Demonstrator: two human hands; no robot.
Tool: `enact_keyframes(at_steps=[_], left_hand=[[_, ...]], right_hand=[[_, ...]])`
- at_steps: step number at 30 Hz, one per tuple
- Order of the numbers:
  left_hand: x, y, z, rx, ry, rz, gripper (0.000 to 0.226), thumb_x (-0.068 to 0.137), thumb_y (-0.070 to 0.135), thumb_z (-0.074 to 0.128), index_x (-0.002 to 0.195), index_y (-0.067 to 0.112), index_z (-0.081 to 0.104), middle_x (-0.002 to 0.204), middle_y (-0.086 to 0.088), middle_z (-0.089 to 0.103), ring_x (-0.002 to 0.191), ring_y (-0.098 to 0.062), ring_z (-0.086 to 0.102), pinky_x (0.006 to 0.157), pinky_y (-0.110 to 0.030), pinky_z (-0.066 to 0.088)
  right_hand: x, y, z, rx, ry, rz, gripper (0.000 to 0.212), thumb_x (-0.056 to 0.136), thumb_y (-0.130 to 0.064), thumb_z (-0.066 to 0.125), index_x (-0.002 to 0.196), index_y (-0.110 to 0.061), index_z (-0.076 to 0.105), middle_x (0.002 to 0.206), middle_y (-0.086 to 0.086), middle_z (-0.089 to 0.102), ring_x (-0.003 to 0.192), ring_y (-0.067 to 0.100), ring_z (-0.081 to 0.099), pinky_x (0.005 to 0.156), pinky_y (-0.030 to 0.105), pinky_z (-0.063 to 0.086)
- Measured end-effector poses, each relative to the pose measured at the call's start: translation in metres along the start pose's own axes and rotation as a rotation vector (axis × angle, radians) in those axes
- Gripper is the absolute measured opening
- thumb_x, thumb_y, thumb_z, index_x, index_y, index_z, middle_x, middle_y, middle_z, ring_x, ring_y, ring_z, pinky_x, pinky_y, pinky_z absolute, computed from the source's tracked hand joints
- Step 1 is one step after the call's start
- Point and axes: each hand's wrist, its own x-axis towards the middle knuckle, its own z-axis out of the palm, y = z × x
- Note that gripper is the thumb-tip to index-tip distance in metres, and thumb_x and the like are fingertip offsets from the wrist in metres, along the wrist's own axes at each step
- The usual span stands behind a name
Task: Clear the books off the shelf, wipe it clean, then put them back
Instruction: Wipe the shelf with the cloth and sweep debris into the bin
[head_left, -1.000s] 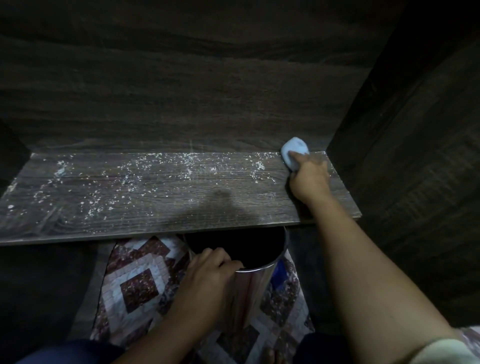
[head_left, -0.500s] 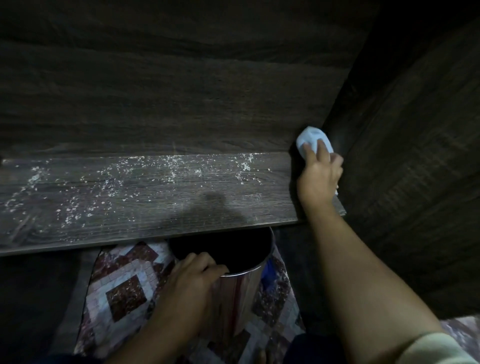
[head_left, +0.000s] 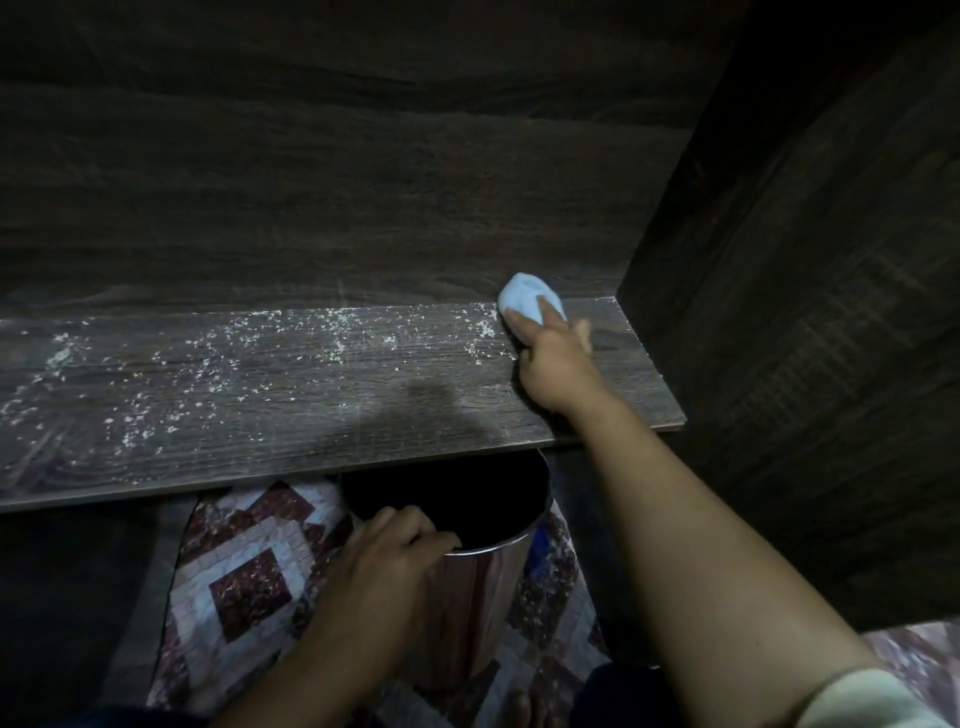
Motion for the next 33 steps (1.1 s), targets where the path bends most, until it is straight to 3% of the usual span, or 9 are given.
enact_keyframes(at_steps=[4,8,12,17,22,26,28,30,33], left_hand=[[0.002,0.002,-0.002,0.003,0.014,0.004,0.043,0.06,0.013,0.065,0.1,0.028,0.072,0.086,0.013,0.052,0.076,-0.011,0.048,0.062,-0.026,0.043],[0.001,0.001,-0.003,-0.016,0.017,-0.002,0.044,0.061,0.012,0.063,0.101,0.027,0.071,0.087,0.011,0.052,0.077,-0.011,0.047,0.062,-0.028,0.046],[-0.001,0.0,-0.005,-0.007,0.015,0.002,0.041,0.064,0.012,0.061,0.101,0.027,0.071,0.086,0.01,0.052,0.076,-0.012,0.048,0.063,-0.027,0.045],[-0.003,-0.001,-0.009,0.02,0.006,-0.006,0.037,0.071,0.023,0.047,0.099,0.029,0.072,0.084,0.011,0.052,0.074,-0.011,0.048,0.064,-0.023,0.038],[-0.003,0.0,-0.007,0.021,-0.009,-0.005,0.04,0.069,0.022,0.047,0.1,0.028,0.072,0.085,0.012,0.053,0.075,-0.012,0.049,0.066,-0.022,0.034],[0.001,0.005,-0.005,0.009,-0.026,-0.009,0.041,0.068,0.024,0.044,0.098,0.028,0.072,0.085,0.012,0.053,0.075,-0.011,0.049,0.066,-0.02,0.033],[0.003,0.007,-0.005,0.01,-0.019,-0.015,0.039,0.069,0.021,0.048,0.099,0.029,0.071,0.086,0.012,0.052,0.076,-0.011,0.048,0.066,-0.02,0.033],[0.004,0.007,-0.004,0.01,-0.003,-0.019,0.038,0.067,0.016,0.057,0.1,0.029,0.071,0.086,0.012,0.052,0.076,-0.011,0.048,0.065,-0.021,0.034],[0.006,0.009,-0.003,0.006,0.004,-0.019,0.038,0.069,0.018,0.051,0.1,0.029,0.072,0.085,0.011,0.052,0.076,-0.012,0.049,0.066,-0.022,0.035]], right_hand=[[0.002,0.007,-0.007,0.069,0.104,0.003,0.054,0.094,-0.005,0.041,0.144,-0.027,0.044,0.158,0.009,0.022,0.133,0.036,0.023,0.111,0.034,0.018],[0.005,0.035,-0.019,-0.265,0.42,0.174,0.056,0.092,-0.006,0.041,0.144,-0.025,0.04,0.158,0.011,0.018,0.123,0.041,0.032,0.099,0.043,0.027],[0.004,0.059,-0.012,-0.399,0.3,0.214,0.052,0.094,-0.018,0.041,0.145,-0.026,0.036,0.16,0.006,0.005,0.128,0.038,0.024,0.103,0.046,0.018],[0.015,0.039,-0.021,-0.059,0.078,0.415,0.072,0.086,-0.012,0.047,0.149,-0.038,0.024,0.16,-0.003,-0.013,0.127,0.036,0.018,0.109,0.043,0.019],[0.008,0.028,-0.014,-0.023,0.061,0.204,0.061,0.087,-0.007,0.043,0.14,-0.036,0.042,0.162,0.002,0.006,0.132,0.036,0.017,0.111,0.04,0.016],[0.002,0.019,-0.007,0.212,0.09,0.067,0.052,0.091,-0.001,0.042,0.133,-0.029,0.056,0.157,-0.003,0.026,0.135,0.029,0.021,0.116,0.032,0.015],[0.004,0.019,-0.008,0.492,0.079,0.145,0.049,0.093,-0.002,0.041,0.131,-0.028,0.058,0.149,0.001,0.038,0.132,0.022,0.035,0.114,0.033,0.027],[0.005,0.022,-0.014,0.662,0.134,0.209,0.048,0.09,-0.01,0.043,0.131,-0.029,0.058,0.129,0.007,0.046,0.104,0.012,0.051,0.091,0.027,0.045],[0.001,0.035,-0.023,0.194,0.388,0.109,0.056,0.085,0.002,0.046,0.134,-0.023,0.056,0.15,0.006,0.035,0.121,0.028,0.037,0.103,0.037,0.032]])
